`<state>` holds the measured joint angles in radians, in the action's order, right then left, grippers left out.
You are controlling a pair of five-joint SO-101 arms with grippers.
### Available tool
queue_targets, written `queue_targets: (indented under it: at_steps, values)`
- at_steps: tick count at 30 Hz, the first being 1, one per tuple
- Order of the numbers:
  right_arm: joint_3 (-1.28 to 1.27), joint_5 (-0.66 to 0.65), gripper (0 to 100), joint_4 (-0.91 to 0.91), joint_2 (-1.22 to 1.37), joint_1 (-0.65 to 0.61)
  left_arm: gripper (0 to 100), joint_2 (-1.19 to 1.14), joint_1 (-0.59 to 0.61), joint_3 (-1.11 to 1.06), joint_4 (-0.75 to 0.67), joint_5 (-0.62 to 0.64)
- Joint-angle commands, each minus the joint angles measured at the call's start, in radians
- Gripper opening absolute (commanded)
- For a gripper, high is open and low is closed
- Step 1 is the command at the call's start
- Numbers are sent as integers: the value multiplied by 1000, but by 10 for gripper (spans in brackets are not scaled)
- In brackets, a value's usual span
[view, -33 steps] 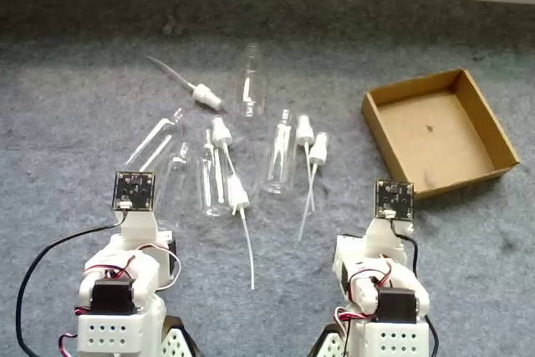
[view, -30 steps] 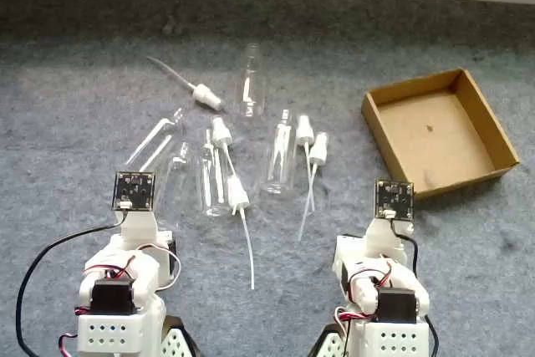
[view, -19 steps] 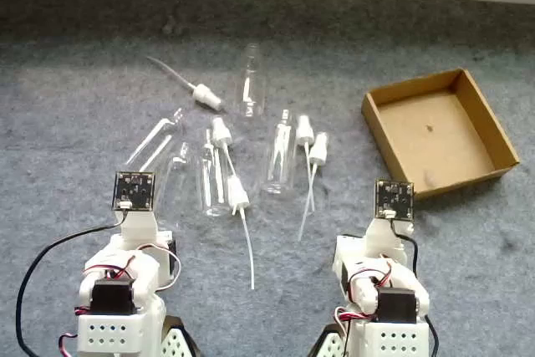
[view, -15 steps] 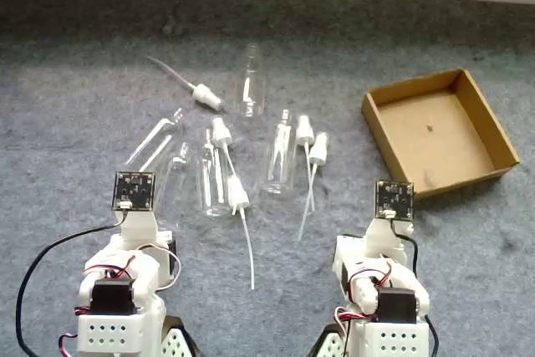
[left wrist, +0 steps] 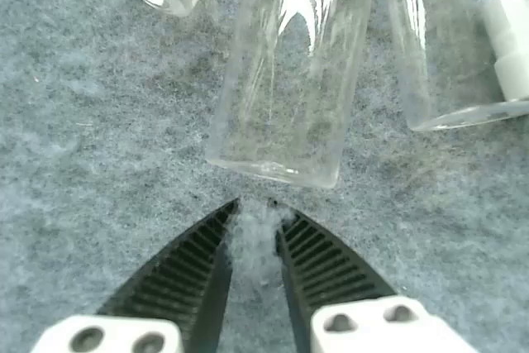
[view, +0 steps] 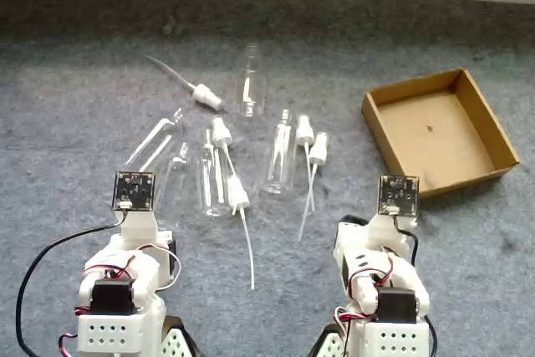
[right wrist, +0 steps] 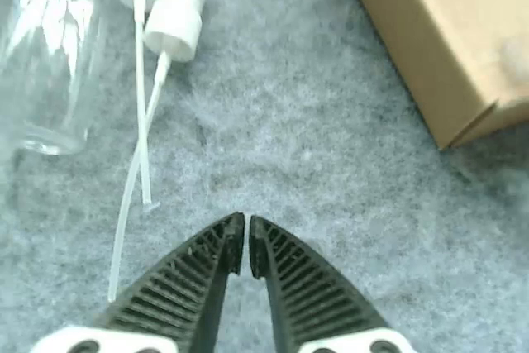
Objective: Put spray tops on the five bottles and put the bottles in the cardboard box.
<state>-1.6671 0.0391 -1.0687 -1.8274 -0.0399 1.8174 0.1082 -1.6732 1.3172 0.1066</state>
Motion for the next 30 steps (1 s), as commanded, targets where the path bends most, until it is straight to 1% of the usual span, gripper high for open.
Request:
queue_targets:
  at_steps: [1,4,6,9,14,18,20,24,27,30]
  values:
    - [-148,-149,6,113,-10,1,5,2,4,-22,2,9]
    - [-148,-354,6,154,-10,1,5,2,4,-22,2,9]
    - [-127,-419,6,153,-10,4,5,2,4,-22,2,9]
    - [-44,-416,7,130,-7,24,5,2,4,-22,2,9]
    - [228,-420,15,-47,1,38,5,2,4,-22,2,9]
    - [467,-482,97,-150,45,38,5,2,4,-22,2,9]
    - [564,-483,129,-188,131,39,5,2,4,-22,2,9]
    - [719,-471,134,-216,377,38,5,2,4,-22,2,9]
    - [840,-361,134,-209,579,35,5,2,4,-22,2,9]
    - [969,-255,135,-217,780,-10,5,2,4,-22,2,9]
